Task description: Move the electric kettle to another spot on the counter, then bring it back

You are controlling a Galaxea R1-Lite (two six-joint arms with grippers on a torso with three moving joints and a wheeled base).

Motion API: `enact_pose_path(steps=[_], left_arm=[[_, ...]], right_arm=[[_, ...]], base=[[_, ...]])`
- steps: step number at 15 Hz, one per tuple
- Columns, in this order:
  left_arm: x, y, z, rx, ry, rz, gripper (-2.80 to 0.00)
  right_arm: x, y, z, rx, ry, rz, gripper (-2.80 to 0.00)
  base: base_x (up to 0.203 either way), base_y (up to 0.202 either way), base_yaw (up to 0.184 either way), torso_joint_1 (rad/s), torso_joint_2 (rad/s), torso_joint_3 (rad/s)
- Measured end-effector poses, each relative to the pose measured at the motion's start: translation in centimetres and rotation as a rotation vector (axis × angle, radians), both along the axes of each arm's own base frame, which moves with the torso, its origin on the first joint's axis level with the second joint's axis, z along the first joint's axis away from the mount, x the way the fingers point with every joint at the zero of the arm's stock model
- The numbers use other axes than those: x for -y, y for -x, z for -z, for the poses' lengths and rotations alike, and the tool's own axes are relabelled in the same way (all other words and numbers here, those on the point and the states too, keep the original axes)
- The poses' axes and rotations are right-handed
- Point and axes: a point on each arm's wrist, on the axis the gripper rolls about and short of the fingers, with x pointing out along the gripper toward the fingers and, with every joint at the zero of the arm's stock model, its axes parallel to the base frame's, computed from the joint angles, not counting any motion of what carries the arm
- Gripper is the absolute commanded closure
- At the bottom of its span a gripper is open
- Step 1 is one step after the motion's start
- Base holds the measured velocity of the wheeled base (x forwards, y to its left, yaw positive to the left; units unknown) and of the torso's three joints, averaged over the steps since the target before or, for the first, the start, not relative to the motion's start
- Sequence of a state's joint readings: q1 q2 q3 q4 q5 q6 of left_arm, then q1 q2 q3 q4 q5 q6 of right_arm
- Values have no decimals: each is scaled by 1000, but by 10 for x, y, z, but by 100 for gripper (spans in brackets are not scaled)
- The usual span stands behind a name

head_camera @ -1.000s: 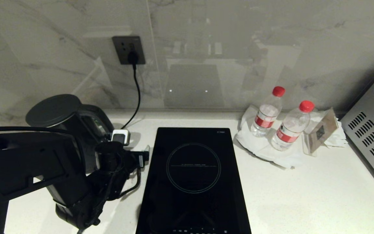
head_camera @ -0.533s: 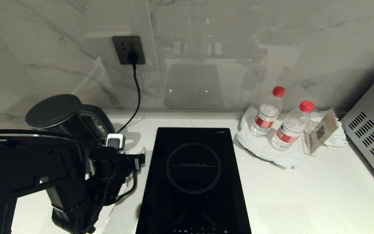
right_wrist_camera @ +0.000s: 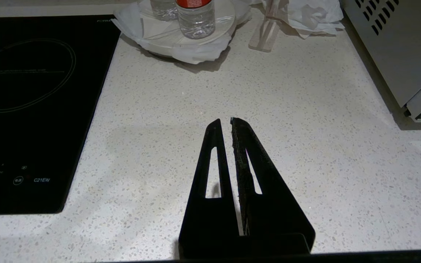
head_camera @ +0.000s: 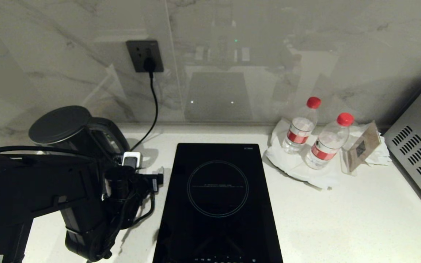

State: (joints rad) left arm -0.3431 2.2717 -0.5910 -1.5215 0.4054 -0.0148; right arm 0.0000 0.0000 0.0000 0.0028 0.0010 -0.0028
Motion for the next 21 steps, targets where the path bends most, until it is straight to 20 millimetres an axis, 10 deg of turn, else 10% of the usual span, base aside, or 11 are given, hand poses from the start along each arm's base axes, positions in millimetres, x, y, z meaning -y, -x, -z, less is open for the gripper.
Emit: enact_pose_path(steps=[21], left_arm=[[-15, -6, -10, 31, 9, -45, -280]], right_arm=[[0, 0, 0, 0, 0, 0, 0]], base=[[0, 0, 0, 0, 0, 0]])
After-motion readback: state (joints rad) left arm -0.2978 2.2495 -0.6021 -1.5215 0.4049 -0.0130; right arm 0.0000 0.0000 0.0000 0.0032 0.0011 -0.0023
